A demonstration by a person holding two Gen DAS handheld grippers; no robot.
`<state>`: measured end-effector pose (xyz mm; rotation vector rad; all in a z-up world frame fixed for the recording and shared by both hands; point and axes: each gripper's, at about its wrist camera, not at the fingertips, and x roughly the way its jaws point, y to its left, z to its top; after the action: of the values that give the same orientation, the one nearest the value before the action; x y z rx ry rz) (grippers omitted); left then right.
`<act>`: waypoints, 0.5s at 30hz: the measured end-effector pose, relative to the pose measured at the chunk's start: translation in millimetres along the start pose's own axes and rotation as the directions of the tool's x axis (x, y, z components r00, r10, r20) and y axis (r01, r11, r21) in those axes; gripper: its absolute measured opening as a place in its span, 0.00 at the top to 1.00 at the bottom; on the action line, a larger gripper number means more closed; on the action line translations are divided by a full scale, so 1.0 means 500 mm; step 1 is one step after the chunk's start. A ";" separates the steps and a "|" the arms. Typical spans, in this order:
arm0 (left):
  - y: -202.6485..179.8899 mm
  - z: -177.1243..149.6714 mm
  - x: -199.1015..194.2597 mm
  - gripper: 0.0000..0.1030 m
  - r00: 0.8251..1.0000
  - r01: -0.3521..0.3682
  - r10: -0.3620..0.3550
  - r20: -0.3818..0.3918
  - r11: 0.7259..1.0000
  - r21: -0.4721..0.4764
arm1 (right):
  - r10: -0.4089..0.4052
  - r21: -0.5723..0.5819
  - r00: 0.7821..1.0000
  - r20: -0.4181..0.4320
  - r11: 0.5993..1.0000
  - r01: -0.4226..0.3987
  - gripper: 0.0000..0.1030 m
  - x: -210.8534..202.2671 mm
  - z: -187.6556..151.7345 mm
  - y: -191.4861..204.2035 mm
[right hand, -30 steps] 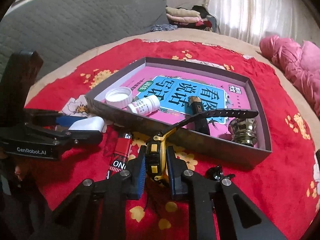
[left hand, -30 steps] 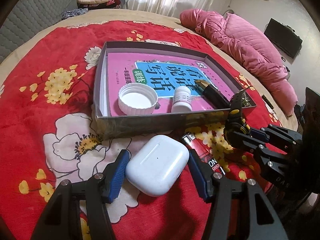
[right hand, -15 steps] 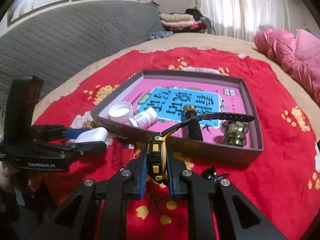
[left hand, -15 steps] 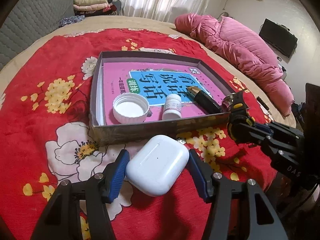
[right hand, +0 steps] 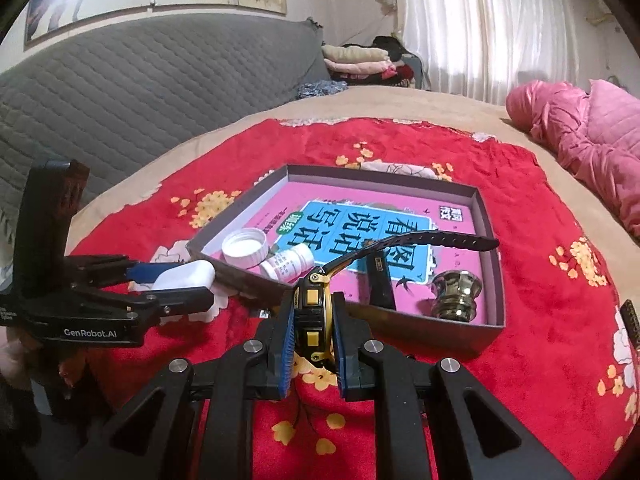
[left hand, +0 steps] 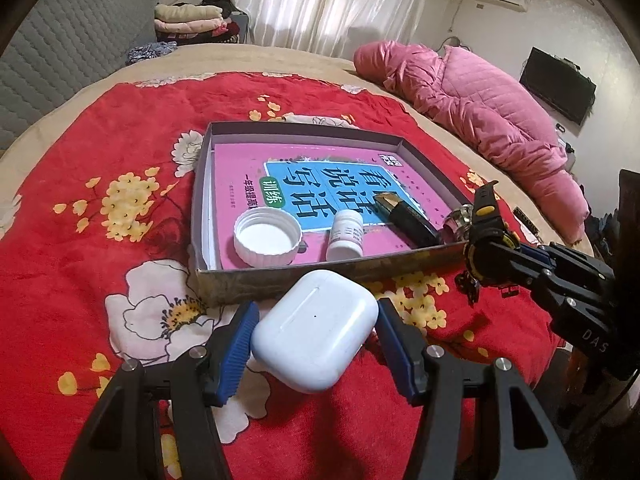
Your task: Organize rigid objects
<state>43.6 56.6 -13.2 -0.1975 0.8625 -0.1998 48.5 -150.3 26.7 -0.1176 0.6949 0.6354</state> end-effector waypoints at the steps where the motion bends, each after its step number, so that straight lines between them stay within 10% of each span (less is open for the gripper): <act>1: 0.000 0.001 0.000 0.42 1.000 -0.001 0.001 0.001 1.000 -0.002 | -0.001 0.001 1.000 0.003 1.000 0.001 0.84 -0.001 0.001 -0.001; 15: -0.021 0.020 -0.023 0.42 0.998 -0.035 0.036 0.053 0.999 -0.019 | -0.004 -0.009 0.999 0.036 1.000 0.004 0.84 -0.017 0.010 -0.001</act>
<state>42.9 50.4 4.3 -0.2029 0.8145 -0.1529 46.5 -153.2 35.7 -0.1158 0.6571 0.6352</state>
